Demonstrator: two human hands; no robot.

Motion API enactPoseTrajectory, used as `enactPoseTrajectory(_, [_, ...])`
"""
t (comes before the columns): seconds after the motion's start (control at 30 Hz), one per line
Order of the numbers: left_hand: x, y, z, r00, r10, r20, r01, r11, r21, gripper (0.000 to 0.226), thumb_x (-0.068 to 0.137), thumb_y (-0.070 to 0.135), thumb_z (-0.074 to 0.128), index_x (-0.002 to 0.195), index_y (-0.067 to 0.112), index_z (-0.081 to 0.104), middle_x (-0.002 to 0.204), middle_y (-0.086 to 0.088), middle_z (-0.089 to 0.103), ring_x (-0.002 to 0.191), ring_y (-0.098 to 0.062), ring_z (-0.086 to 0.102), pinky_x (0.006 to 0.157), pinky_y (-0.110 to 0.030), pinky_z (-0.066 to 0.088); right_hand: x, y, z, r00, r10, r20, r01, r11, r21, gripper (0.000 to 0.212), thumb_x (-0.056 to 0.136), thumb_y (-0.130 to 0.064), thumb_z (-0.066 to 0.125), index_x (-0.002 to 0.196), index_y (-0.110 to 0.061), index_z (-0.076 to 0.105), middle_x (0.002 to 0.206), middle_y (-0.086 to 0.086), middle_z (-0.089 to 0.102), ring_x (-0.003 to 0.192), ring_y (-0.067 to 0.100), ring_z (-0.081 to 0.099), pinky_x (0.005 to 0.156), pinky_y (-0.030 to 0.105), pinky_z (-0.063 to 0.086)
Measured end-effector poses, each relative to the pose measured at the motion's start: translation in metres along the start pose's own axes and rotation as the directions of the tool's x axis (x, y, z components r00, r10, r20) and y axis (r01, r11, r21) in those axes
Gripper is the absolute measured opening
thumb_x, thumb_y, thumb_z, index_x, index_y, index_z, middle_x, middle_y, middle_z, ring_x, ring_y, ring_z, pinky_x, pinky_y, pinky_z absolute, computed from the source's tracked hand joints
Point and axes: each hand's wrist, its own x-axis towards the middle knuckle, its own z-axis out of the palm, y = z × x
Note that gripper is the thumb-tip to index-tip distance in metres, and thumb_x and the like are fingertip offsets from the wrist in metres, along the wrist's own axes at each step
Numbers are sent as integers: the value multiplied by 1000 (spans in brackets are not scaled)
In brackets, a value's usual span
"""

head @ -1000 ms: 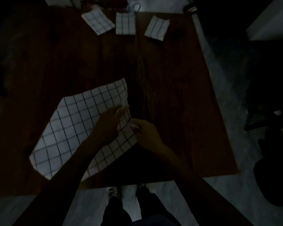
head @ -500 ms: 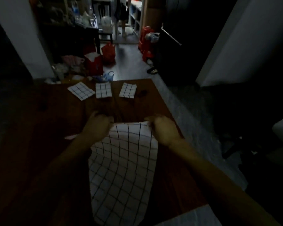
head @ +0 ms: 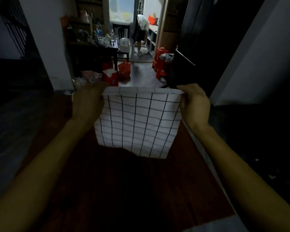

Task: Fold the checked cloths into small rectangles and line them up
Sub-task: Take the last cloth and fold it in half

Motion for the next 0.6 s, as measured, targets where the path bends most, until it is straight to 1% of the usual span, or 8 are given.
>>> enactPoseTrajectory(0.07, [-11,-2,-10,1000,3,-23,-3,1000,-18,41,80,-10,55,118,3,61,114,-23,63,102,-38,59,88,-46,46,-13,-10,-5,999,-15,-44,15,1000,1,31,84,-6,48,106,-8,69,101,10,66,90,25,61,80,38,51])
enactPoseTrajectory(0.13, [-28,-5,-14,1000,3,-18,-4,999,-34,43,79,-10,58,120,2,59,115,-25,62,105,-40,57,93,-47,43,-31,-16,-8,998,-4,-57,3,1000,-7,32,84,-9,46,106,-10,69,101,9,66,90,25,61,79,39,50])
enactPoseTrajectory(0.27, [-72,-7,-18,999,6,33,-5,999,-36,43,75,-11,61,117,-1,59,110,-27,62,103,-44,56,91,-49,42,-78,-23,-16,1000,6,-11,-6,999,-43,30,84,-2,53,109,-11,68,102,8,66,92,24,59,81,37,47])
enactPoseTrajectory(0.33, [-95,-9,-18,997,53,60,-50,998,-41,36,73,-14,60,108,-5,63,101,-28,65,94,-44,61,87,-48,45,-105,-24,-19,999,26,20,-25,999,-24,30,84,0,55,109,-11,67,102,9,65,93,24,59,81,40,48])
enactPoseTrajectory(0.4, [-120,-12,-21,986,148,83,-143,988,-55,30,72,-10,55,100,-6,67,91,-27,68,82,-41,64,81,-42,47,-135,-25,-20,996,58,60,-58,998,0,32,84,3,54,110,-11,67,104,8,65,95,24,60,83,42,50])
enactPoseTrajectory(0.47, [-148,-10,-24,971,174,162,-164,984,-70,30,72,-8,54,97,-4,69,91,-23,69,79,-37,66,81,-39,48,-165,-23,-20,988,75,137,-79,997,24,33,84,4,52,110,-10,66,106,8,65,97,23,60,85,42,50])
enactPoseTrajectory(0.53, [-180,-6,-27,951,131,280,-113,990,-80,34,68,-16,62,97,-1,70,93,-20,70,82,-35,67,84,-42,49,-199,-19,-22,973,85,214,-93,995,30,33,84,4,51,110,-11,66,107,8,65,97,23,60,88,40,49])
enactPoseTrajectory(0.6, [-212,2,-27,920,64,388,-54,998,-36,41,67,-17,65,102,4,70,99,-16,71,90,-33,66,89,-42,47,-233,-13,-26,953,110,283,-119,993,15,34,84,3,50,109,-13,66,108,6,66,97,22,60,88,37,47])
